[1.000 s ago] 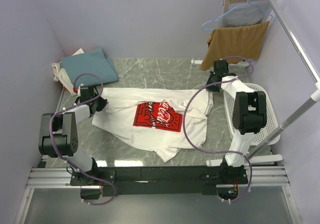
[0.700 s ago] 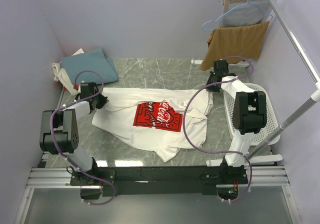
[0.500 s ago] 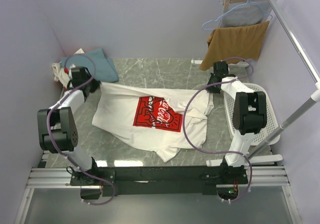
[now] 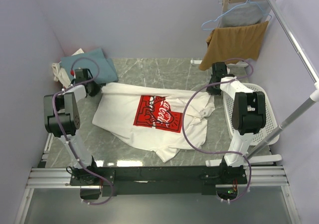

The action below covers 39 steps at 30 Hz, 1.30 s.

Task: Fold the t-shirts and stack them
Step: Fold the flattened tshirt in 1/3 of the way

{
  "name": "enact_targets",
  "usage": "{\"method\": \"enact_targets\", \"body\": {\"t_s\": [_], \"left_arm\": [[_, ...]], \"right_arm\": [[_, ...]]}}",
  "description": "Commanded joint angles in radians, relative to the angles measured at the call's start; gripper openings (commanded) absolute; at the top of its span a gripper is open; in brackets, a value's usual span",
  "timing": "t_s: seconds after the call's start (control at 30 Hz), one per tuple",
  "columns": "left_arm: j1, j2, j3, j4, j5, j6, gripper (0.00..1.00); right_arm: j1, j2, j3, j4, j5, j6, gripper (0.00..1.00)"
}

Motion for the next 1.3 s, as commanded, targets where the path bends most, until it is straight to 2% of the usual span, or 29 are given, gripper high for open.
{"method": "enact_targets", "body": {"t_s": [0.0,0.13,0.17,0.2,0.23,0.3,0.4,0.5,0.53,0.57,0.67,0.8,1.0,1.27], "left_arm": [[0.015,0.001,-0.106,0.013,-0.069,0.025,0.01],[0.015,0.019,-0.072,-0.006,-0.07,0.036,0.01],[0.015,0.005,-0.073,0.028,-0.019,0.033,0.02],[0.015,-0.005,-0.078,0.045,0.0,0.028,0.06],[0.015,-0.015,-0.08,0.056,0.017,0.021,0.22],[0.015,-0.039,-0.077,0.06,0.046,-0.001,0.31],[0.0,-0.068,-0.098,0.053,0.077,-0.045,0.41],[-0.055,-0.142,-0.151,0.06,0.062,-0.084,0.52],[-0.077,-0.163,-0.162,0.06,0.052,-0.087,0.64],[-0.099,-0.211,-0.175,0.057,0.042,-0.091,0.66],[-0.195,-0.304,-0.236,0.06,0.034,-0.116,0.69],[-0.246,-0.418,-0.397,0.108,0.036,-0.139,0.7],[-0.26,-0.49,-0.527,0.159,0.009,-0.111,0.7],[-0.267,-0.493,-0.604,0.194,0.011,-0.108,0.7]], "right_arm": [[-0.01,-0.014,0.043,-0.053,0.146,-0.005,0.0],[-0.001,-0.022,0.058,-0.064,0.16,-0.003,0.47],[0.006,-0.042,0.031,-0.051,0.161,-0.006,0.57],[0.02,-0.106,0.008,-0.032,0.164,-0.015,0.61],[0.034,-0.146,-0.015,-0.002,0.179,-0.02,0.66],[0.088,-0.259,-0.072,0.02,0.198,-0.041,0.71],[0.157,-0.345,-0.108,0.022,0.086,-0.069,0.73],[0.265,-0.35,-0.108,-0.041,0.086,-0.081,0.73],[0.287,-0.349,-0.114,-0.058,0.091,-0.084,0.73],[0.307,-0.343,-0.131,-0.061,0.094,-0.086,0.73],[0.364,-0.316,-0.163,-0.064,0.098,-0.072,0.73],[0.413,-0.283,-0.2,-0.05,0.06,-0.067,0.73],[0.49,-0.229,-0.181,-0.029,0.034,-0.063,0.71],[0.651,-0.085,-0.016,-0.089,0.238,-0.13,0.71]]}}
